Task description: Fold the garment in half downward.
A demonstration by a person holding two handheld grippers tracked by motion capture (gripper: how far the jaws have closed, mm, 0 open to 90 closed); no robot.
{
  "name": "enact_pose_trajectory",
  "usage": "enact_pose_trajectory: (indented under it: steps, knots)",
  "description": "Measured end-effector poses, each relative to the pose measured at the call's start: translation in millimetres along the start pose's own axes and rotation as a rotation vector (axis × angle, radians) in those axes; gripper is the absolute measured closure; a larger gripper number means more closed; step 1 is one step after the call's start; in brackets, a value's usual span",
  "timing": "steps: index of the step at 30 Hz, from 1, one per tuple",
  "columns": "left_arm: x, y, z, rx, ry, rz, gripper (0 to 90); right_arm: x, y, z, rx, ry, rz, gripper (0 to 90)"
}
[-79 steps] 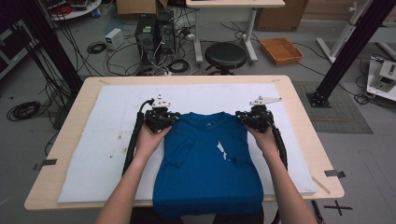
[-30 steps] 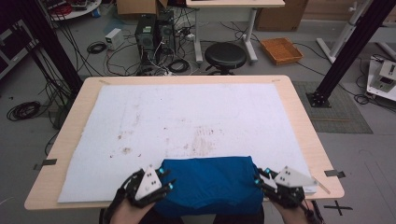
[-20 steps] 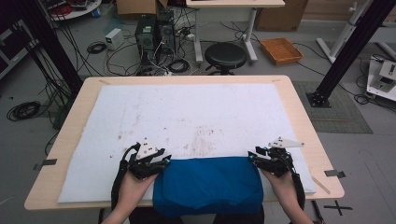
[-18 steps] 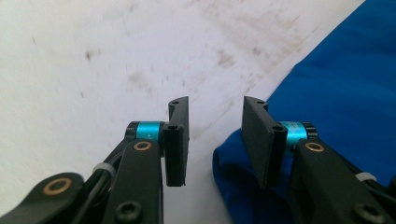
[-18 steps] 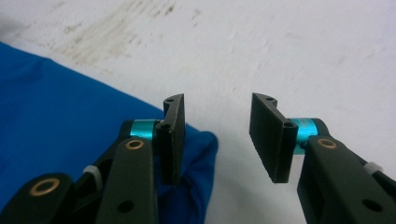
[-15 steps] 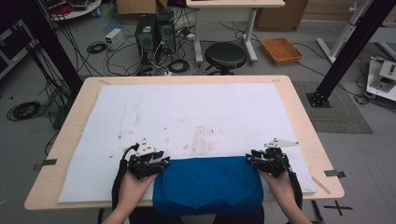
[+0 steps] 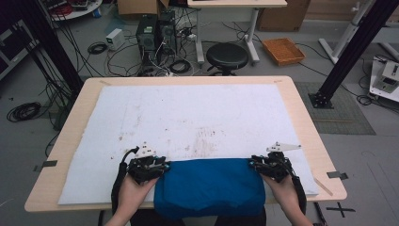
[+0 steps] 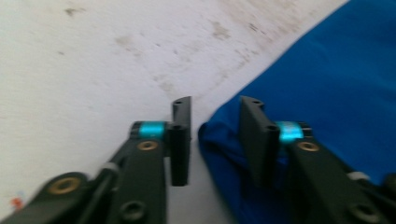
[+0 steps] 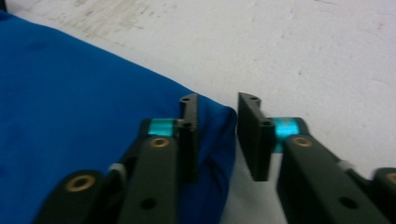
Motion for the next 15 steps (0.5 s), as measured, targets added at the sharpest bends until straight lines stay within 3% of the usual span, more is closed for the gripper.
enact_pose_trajectory:
  steps: [2, 3, 8, 15]
  knots:
    - [-0.2, 1.4, -0.1, 0.004, 0.000, -0.006, 79.4, 0.2, -3.0, 1.1, -0.002, -0.003, 0.034, 82.5]
    - [-0.7, 2.6, 0.1, 0.004, -0.002, -0.029, 81.1, 0.4, -3.8, 1.3, 0.003, -0.002, 0.043, 83.7]
    - [-3.5, 0.3, 1.2, 0.009, 0.008, -0.023, 84.1, -3.3, -0.8, 3.7, -0.007, 0.023, 0.059, 85.6]
    - [-29.6, -21.7, -2.1, -0.028, 0.037, -0.048, 84.5, -28.8, 9.2, -1.3, 0.000, 0.073, 0.092, 85.8]
Point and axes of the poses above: each handheld gripper's, and its own axes: z roughly backward along the jaws, x roughly out of its underside, y roughly to its right, the point moved 6 cm from there along -z, roughly forward along the jaws, and after that the axes turned 5 degrees about -z, right-handed, at the moved point
